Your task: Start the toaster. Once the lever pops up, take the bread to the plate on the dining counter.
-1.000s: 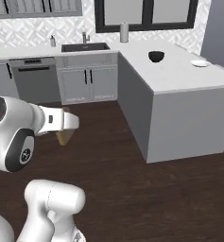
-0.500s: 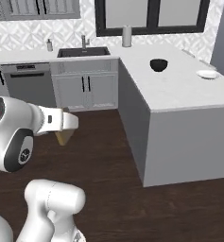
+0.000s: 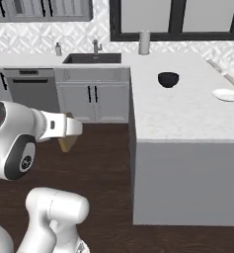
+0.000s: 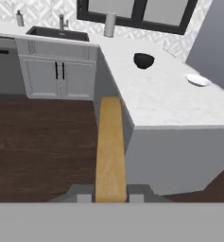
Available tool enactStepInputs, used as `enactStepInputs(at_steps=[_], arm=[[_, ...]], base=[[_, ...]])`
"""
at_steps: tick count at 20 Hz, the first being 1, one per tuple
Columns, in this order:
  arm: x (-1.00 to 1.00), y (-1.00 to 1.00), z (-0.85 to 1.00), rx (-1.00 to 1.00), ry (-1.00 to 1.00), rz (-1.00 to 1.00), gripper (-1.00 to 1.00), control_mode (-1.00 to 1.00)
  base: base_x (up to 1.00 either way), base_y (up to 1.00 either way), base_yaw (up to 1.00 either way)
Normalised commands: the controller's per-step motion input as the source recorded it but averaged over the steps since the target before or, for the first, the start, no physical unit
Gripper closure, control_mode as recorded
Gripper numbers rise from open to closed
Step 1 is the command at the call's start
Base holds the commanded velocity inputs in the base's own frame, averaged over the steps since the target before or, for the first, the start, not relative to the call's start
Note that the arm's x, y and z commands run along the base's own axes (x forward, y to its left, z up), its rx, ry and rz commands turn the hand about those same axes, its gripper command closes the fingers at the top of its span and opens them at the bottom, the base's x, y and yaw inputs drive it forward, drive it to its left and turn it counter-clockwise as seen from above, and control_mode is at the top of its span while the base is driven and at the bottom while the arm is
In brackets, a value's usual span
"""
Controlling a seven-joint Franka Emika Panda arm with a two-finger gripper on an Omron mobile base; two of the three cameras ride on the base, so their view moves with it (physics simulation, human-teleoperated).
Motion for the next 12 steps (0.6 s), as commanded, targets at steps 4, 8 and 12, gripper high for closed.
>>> enactStepInputs(at_steps=[4,8,12], arm=[[0.00,0.00,0.00,0.00,0.00,0.00,1.00,1.00],[0.00,0.00,0.00,0.00,0.00,0.00,1.00,1.00],[0.00,0.00,0.00,0.00,0.00,0.00,1.00,1.00]], base=[[0.65,-0.90,0.34],[0.41,-0.99,0.31],[0.17,-1.00,0.26]])
